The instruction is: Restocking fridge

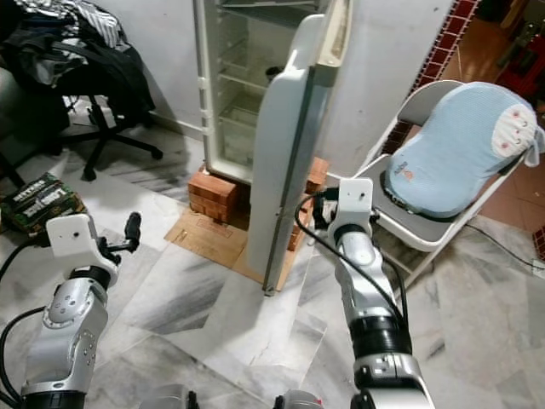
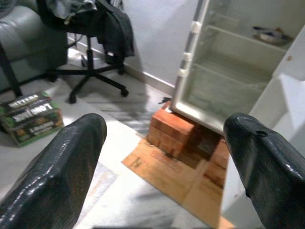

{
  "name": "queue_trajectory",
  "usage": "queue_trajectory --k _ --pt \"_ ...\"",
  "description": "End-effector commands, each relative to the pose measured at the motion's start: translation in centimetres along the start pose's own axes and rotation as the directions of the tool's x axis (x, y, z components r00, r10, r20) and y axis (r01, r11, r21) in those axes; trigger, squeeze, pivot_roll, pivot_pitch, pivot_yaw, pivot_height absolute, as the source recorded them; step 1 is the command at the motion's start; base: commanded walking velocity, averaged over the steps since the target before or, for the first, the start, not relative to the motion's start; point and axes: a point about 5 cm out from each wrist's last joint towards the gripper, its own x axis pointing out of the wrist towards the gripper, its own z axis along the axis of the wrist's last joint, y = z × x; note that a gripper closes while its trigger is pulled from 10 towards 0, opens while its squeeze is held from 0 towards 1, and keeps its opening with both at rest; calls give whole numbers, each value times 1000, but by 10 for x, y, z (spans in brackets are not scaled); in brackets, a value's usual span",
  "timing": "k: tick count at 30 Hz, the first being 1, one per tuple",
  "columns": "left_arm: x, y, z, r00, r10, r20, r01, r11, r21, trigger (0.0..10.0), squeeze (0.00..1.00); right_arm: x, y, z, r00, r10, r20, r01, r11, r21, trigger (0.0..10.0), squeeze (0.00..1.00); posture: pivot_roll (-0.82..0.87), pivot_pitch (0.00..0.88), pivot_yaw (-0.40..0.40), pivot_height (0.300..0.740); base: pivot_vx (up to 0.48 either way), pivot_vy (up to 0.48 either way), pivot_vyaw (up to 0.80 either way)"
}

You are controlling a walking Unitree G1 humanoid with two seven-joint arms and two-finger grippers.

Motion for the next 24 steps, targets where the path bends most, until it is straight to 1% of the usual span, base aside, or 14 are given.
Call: queue_trajectory --k 1,5,11,14,19,24 --pt "0 -4 3 1000 -22 13 22 1000 9 10000 0 1 -6 -2 1000 -28 -6 28 1000 -5 10000 0 45 1 -55 740 0 0 0" --pt "0 -4 4 1000 -22 20 22 1000 8 10000 0 2 -5 -1 1000 -26 -2 26 1000 0 10000 0 45 1 -55 740 0 0 0" --pt "-2 -6 5 998 -53 43 53 999 2 10000 0 2 -4 -2 999 -41 0 41 999 0 10000 0 44 4 -56 740 0 0 0" --pt "-3 -7 6 997 -60 52 61 998 -5 10000 0 2 -7 0 998 -62 22 62 998 6 10000 0 41 5 -56 740 0 0 0" --pt "-4 -5 7 997 -58 52 58 998 -3 10000 0 0 -16 5 992 -104 71 102 995 21 10000 0 42 8 -55 740 263 0 0" --pt "-8 -2 6 997 -54 50 54 999 0 10000 0 -5 -22 1 992 -103 73 101 994 31 10000 0 43 10 -55 740 266 0 0"
